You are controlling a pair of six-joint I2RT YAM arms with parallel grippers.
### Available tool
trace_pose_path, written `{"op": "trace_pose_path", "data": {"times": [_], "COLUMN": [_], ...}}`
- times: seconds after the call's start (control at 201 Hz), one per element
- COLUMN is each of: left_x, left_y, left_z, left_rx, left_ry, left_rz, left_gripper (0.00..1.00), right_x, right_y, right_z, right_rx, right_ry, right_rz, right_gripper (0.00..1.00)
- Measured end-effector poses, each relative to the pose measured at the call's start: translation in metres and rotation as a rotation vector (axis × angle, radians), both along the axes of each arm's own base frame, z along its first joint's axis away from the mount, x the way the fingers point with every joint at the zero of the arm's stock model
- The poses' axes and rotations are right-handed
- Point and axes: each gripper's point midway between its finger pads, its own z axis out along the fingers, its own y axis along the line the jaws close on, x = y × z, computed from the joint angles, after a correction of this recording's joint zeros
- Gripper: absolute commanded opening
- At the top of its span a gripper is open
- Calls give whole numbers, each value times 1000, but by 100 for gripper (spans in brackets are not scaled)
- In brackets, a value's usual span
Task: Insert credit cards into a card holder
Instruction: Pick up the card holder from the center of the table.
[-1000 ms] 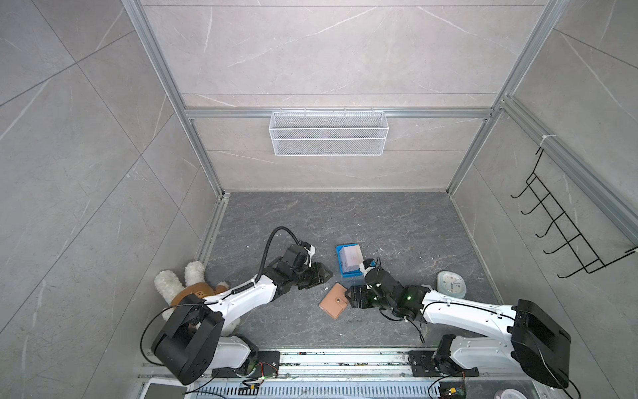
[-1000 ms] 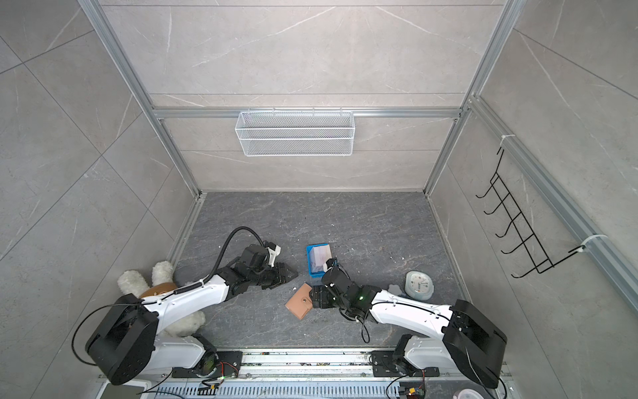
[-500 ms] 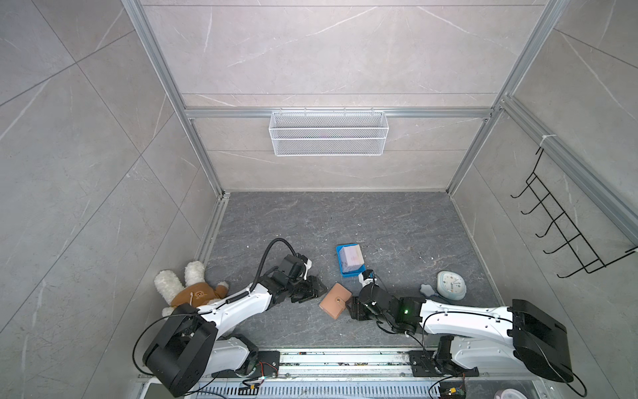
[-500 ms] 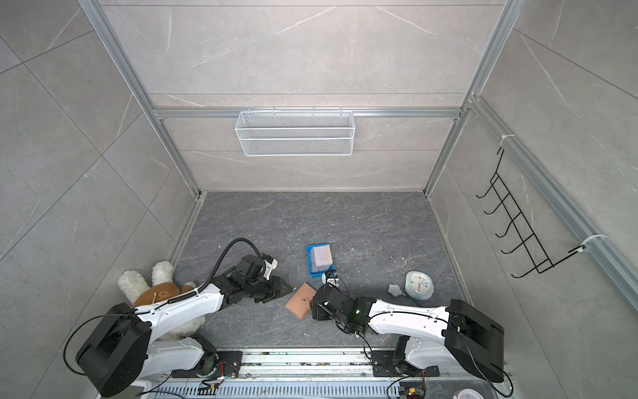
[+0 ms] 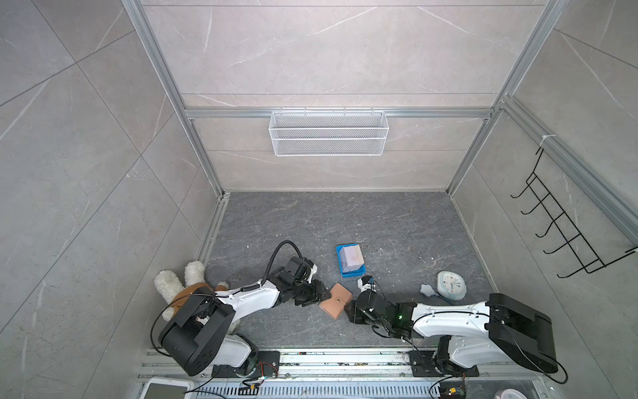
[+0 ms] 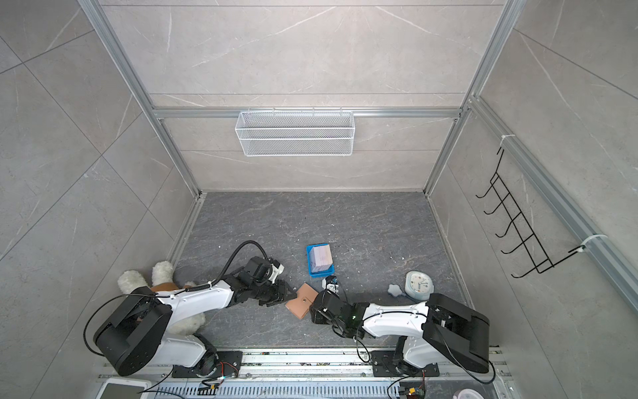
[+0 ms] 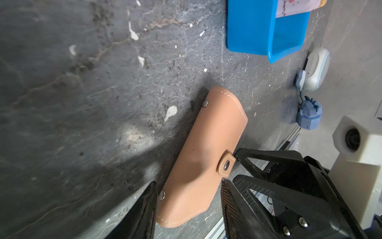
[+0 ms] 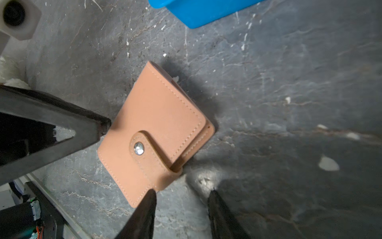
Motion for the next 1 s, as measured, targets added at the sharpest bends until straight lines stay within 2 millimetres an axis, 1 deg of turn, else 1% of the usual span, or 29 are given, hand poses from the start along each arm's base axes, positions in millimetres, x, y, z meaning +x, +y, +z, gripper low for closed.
{"op": "trace_pose_path", "data": {"times": [0.184,0.254,0.533,0.612,0.722,1.0], "left_x": [-1,-1,-1,-2,-2,-4], "left_y": [-10,-13,-30,-32,-34,-29], "left_z": [-8,-4,12,12,13,5], "left_rx": [-15,-36,-145,-158,-165,-129], "left_ry": [25,19,6,8,11,21], "left_rz": [-28,-38,-62,-58,-52,-26], "left_gripper": [51,50,48,48,47,49], "right_x": [1,1,4,4,4,4], "right_y": [5,5,2,1,0,-6], "right_z": [-2,-6,-8,-8,-9,-10], "right_rx": [18,10,13,9,5,-7], "right_ry": [3,9,20,21,21,22], "right_rz": [-4,-7,-54,-60,-69,-86], "right_gripper": [41,39,31,28,27,25]}}
